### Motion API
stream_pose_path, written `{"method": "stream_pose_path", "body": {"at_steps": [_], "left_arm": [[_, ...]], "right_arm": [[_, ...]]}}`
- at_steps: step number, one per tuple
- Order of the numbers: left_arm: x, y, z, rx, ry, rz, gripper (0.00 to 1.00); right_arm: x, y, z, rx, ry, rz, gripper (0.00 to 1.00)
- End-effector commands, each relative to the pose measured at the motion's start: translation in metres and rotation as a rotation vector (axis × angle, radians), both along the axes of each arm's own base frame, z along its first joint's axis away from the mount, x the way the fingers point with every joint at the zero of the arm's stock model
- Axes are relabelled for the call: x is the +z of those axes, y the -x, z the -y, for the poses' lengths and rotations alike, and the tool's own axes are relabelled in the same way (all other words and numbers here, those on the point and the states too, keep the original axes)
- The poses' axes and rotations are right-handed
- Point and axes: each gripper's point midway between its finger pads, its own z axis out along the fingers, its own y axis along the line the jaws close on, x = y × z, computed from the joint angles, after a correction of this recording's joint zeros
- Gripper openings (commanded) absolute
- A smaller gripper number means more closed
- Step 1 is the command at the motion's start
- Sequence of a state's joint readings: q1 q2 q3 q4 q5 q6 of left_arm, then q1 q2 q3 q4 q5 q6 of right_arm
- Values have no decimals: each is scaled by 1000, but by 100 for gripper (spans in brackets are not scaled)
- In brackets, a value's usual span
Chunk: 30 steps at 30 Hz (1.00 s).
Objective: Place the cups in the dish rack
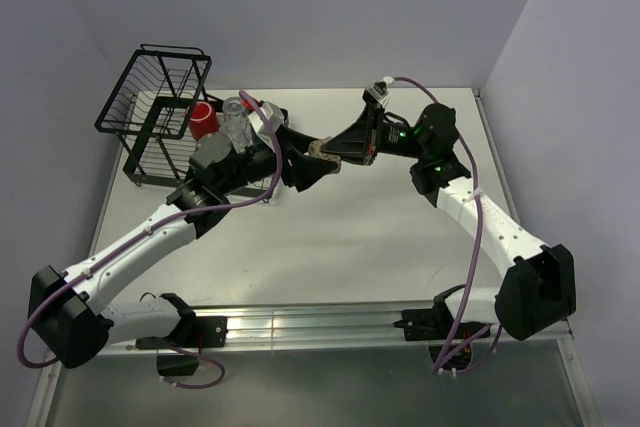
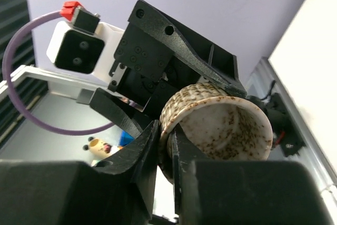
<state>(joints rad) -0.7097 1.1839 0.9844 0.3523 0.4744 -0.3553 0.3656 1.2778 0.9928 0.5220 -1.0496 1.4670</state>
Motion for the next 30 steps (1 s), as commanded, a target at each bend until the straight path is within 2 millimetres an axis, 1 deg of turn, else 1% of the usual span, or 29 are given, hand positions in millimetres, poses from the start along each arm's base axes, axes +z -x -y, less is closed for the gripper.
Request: {"method": "stream_pose_path", "body": {"at_steps": [1, 2, 3, 5, 6, 8, 9, 10, 11, 12, 13, 14, 15, 17, 18, 19, 20, 21, 22, 23, 24, 25, 26, 27, 28, 29, 30], "left_arm": [[36, 11, -3, -23, 41, 75, 0], [39, 12, -4, -18, 42, 77, 0], [36, 12, -5, -14, 35, 68, 0], [39, 9, -7, 8, 35, 67, 0], [39, 9, -9, 17, 33, 64, 0], [37, 7, -10, 33, 20, 54, 0], [37, 6, -12, 45, 17, 48, 0], [37, 5, -13, 51, 10, 41, 0], [37, 4, -16, 70, 8, 38, 0], [38, 3, -17, 82, 6, 36, 0], [38, 1, -20, 96, -5, 29, 0], [39, -2, -23, 127, -9, 22, 0], [40, -3, -25, 140, -13, 21, 0], [47, -4, -31, 173, -10, 17, 0], [50, -7, -36, 206, -3, 13, 0], [52, -9, -39, 225, 0, 5, 0], [52, -9, -44, 251, -9, -11, 0], [53, -16, -51, 308, -9, -23, 0], [63, -19, -58, 345, 7, -24, 0], [68, -22, -66, 391, 16, -32, 0], [74, -24, -75, 441, 13, -51, 0], [78, -37, -90, 554, 27, -79, 0], [81, -44, -99, 619, 28, -99, 0], [92, -48, -115, 696, 19, -122, 0], [96, -60, -136, 829, 28, -147, 0], [89, -72, -140, 893, -6, -174, 0], [100, -76, -160, 972, -13, -191, 0]], "right_arm": [[20, -6, 5, -75, 16, 109, 25], [20, -8, 5, -92, 23, 112, 27], [18, -8, 6, -102, 42, 116, 31], [20, -11, 9, -131, 51, 129, 35], [18, -12, 11, -145, 68, 131, 39], [20, -13, 14, -169, 79, 144, 41], [15, -16, 16, -191, 98, 138, 42], [17, -16, 19, -207, 102, 147, 43], [15, -17, 21, -219, 112, 147, 43], [12, -21, 25, -247, 127, 142, 44], [12, -19, 27, -259, 129, 147, 44], [10, -21, 30, -278, 139, 145, 45], [8, -20, 36, -302, 159, 150, 45], [4, -26, 44, -364, 190, 155, 45], [-1, -24, 51, -394, 221, 161, 45], [-6, -31, 57, -447, 244, 156, 45], [-11, -33, 62, -477, 268, 169, 45], [-16, -32, 68, -505, 294, 158, 45], [-21, -35, 73, -534, 316, 155, 45], [-27, -42, 80, -581, 354, 165, 45], [-33, -42, 84, -597, 385, 153, 45], [-36, -45, 86, -612, 404, 152, 45], [-39, -48, 90, -638, 427, 159, 45], [-44, -49, 92, -644, 446, 150, 45], [-45, -51, 94, -653, 455, 152, 45], [-46, -53, 95, -663, 471, 159, 45], [-49, -55, 96, -666, 485, 153, 45]]}}
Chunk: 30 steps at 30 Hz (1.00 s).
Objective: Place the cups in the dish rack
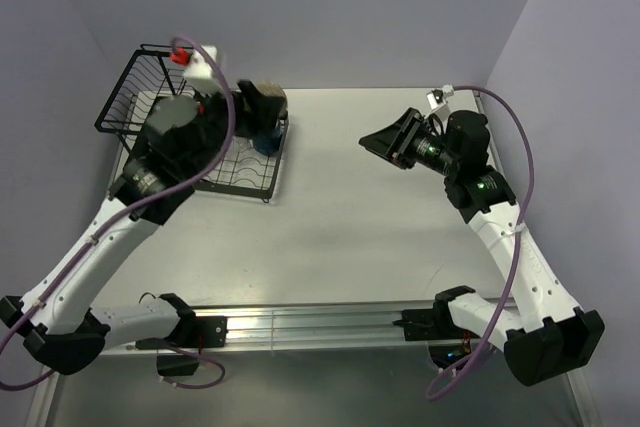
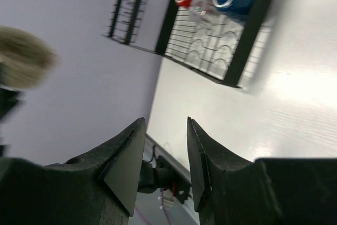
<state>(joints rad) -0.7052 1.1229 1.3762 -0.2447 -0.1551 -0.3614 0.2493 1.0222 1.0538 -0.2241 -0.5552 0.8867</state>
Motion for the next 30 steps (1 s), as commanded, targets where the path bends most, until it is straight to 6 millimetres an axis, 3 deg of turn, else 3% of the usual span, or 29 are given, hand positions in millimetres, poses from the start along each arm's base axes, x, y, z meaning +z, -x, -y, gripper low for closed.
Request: {"method": "stream_pose_path", "body": {"at_steps": [1, 2, 3, 4, 6, 7, 8, 9, 10, 13, 15, 23, 27, 29, 30], "left_arm": [[22, -39, -70, 405, 0, -75, 0], [20, -48, -77, 434, -10, -100, 0], [38, -57, -99, 494, 19, -94, 0], [21, -71, -103, 522, -14, -154, 0], [30, -87, -129, 598, 2, -161, 0], [17, -99, -134, 622, -19, -197, 0], [14, -107, -139, 634, -20, -213, 0], [19, -114, -157, 675, -6, -213, 0], [7, -126, -162, 690, -15, -246, 0], [-6, -142, -186, 744, -20, -283, 0], [-11, -148, -202, 776, -15, -296, 0], [-23, -160, -235, 821, -17, -322, 0], [-35, -165, -263, 862, -9, -351, 0], [-44, -171, -265, 851, -13, -375, 0], [-46, -171, -278, 875, -10, -382, 0]], "right_arm": [[-9, -12, 15, -79, 99, 17, 45], [-10, -13, 16, -79, 113, 20, 45], [-15, -16, 16, -83, 125, 5, 45], [-16, -16, 16, -81, 131, 4, 45], [-21, -19, 17, -79, 148, -5, 45], [-21, -19, 16, -76, 153, -6, 45], [-26, -21, 17, -75, 168, -17, 45], [-25, -22, 16, -70, 173, -15, 45], [-26, -22, 16, -66, 180, -17, 45], [-32, -25, 17, -62, 203, -24, 45], [-38, -26, 17, -61, 211, -30, 45], [-59, -27, 14, -44, 217, -54, 45], [-65, -26, 14, -36, 221, -61, 45], [-65, -27, 14, -36, 227, -58, 45], [-66, -27, 14, -35, 229, -62, 45]]}}
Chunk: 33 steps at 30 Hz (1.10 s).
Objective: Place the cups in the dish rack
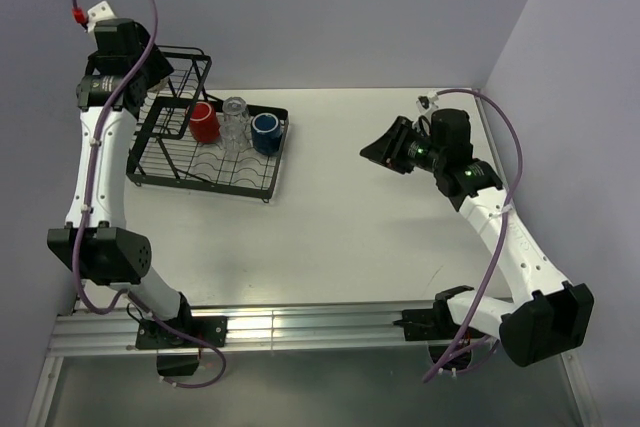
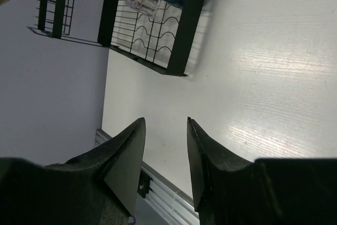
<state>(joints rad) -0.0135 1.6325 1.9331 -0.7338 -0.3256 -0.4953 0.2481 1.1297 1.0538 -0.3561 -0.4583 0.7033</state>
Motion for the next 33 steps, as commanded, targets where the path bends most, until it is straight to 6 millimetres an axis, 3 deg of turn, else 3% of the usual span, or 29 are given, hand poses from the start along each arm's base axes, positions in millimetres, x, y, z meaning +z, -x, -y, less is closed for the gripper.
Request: {"method": "stream_pose_path", "body": {"at_steps": [1, 18, 33], "left_arm": [[12, -10, -16, 9, 25, 47, 0], [-50, -34, -55, 13, 90, -134, 0], [-100, -40, -49, -92, 181, -277, 0]], "right_arm": [[2, -5, 0, 11, 14, 41, 45], [-17, -7, -7, 57, 23, 9, 45], [-25, -6, -8, 65, 29, -6, 45]]}}
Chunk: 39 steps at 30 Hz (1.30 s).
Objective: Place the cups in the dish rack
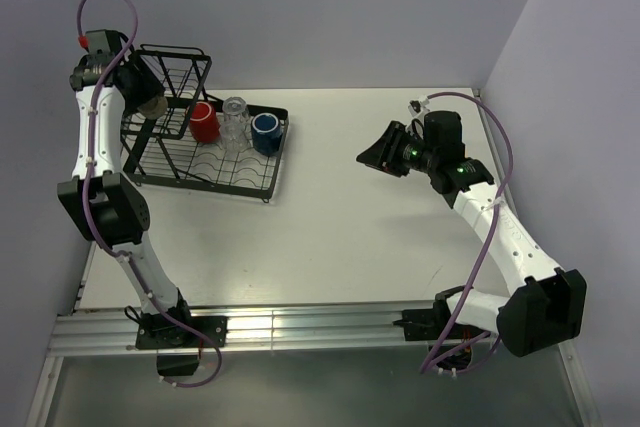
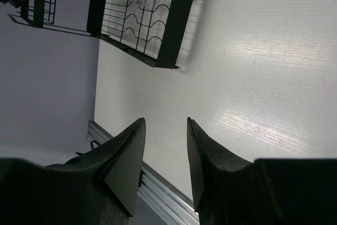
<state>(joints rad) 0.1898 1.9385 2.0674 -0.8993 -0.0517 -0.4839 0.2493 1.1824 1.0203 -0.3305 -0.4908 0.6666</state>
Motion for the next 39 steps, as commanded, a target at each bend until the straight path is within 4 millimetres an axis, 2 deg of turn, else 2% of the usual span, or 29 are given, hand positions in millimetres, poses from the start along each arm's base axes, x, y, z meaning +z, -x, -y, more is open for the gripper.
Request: {"method": "stream_pose_path", "body": {"at_steps": [1, 10, 11, 13, 19, 26, 39], "left_arm": [[19, -5, 5, -58, 20, 46, 0], [4, -3, 4, -67, 25, 8, 1], [2, -2, 4, -64, 24, 2, 7], [3, -2, 3, -61, 20, 7, 9], [-2, -2, 1, -52, 17, 6, 29], [1, -7, 1, -41, 21, 26, 47], [3, -10, 8, -54, 17, 53, 68]], "right_arm": [[1, -3, -4, 21, 2, 33, 45], [-1, -3, -4, 21, 3, 28, 45], [-1, -3, -4, 24, 4, 29, 45], [-1, -3, -4, 23, 6, 30, 45], [-3, -4, -6, 27, 3, 24, 45], [-5, -4, -6, 25, 7, 21, 45], [-7, -4, -8, 34, 10, 16, 45]]}}
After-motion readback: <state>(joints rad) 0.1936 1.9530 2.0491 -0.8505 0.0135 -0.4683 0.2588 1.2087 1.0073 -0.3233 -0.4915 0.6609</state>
